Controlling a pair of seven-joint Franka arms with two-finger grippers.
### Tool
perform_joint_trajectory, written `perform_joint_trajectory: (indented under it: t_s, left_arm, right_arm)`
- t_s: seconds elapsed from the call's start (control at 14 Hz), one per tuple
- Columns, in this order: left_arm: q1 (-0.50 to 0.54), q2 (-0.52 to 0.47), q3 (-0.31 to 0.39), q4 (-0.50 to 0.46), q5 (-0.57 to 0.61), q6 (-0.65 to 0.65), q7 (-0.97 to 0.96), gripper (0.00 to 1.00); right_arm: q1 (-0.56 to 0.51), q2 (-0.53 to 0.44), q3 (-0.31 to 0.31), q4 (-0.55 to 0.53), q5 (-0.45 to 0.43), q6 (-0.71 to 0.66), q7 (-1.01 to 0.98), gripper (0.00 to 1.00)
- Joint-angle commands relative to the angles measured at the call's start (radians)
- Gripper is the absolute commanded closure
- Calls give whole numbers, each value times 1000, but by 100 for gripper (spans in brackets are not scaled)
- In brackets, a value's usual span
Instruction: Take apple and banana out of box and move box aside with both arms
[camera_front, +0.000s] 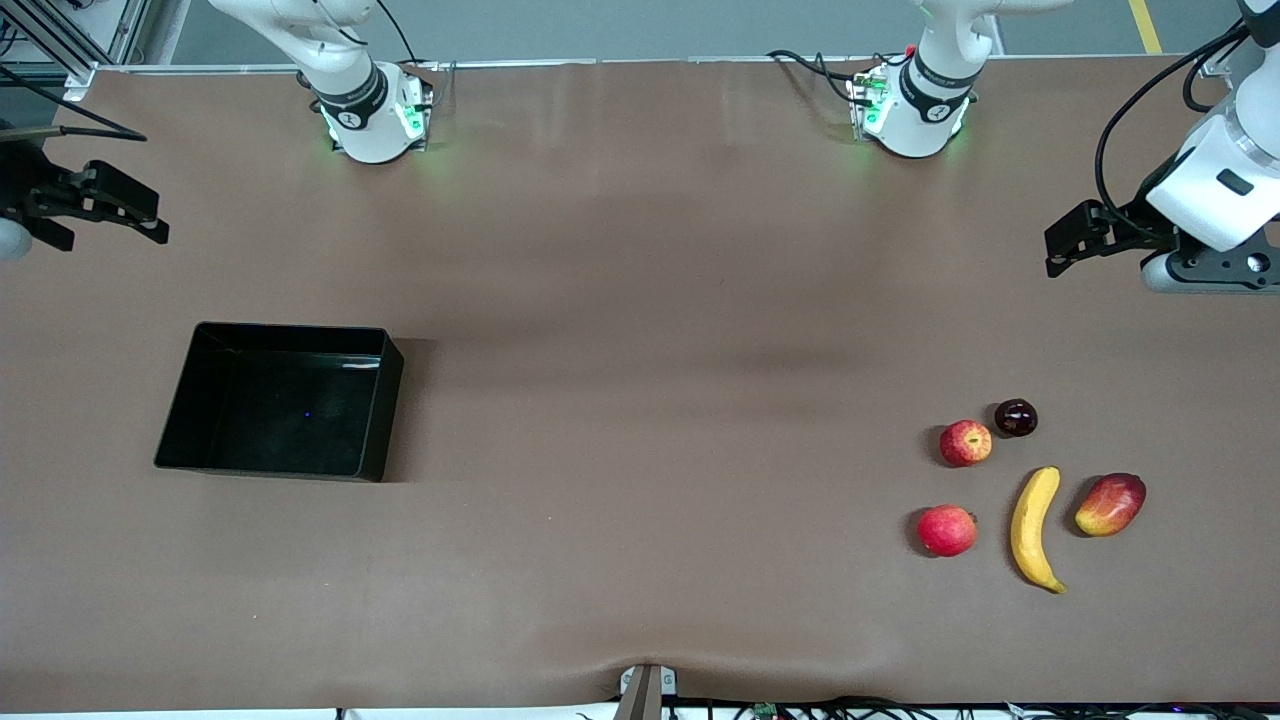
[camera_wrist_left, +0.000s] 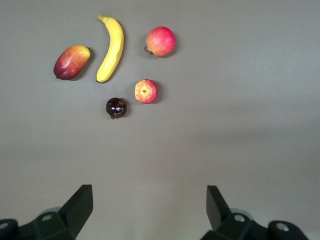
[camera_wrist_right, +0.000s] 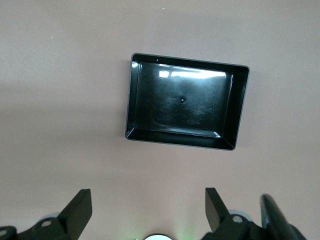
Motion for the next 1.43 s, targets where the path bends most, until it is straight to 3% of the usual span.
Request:
perform_joint_trajectory:
  t_s: [0.0,1.36]
  left_arm:
    - [5,-13,-2,-3,-16,-4,3,0]
    - [6,-11,8,12,-7,-7,10,0]
  right_arm:
    - [-6,-26,-1,-29,5,14,9,0]
    - [-32,-22,-1,-29,8,8,0,0]
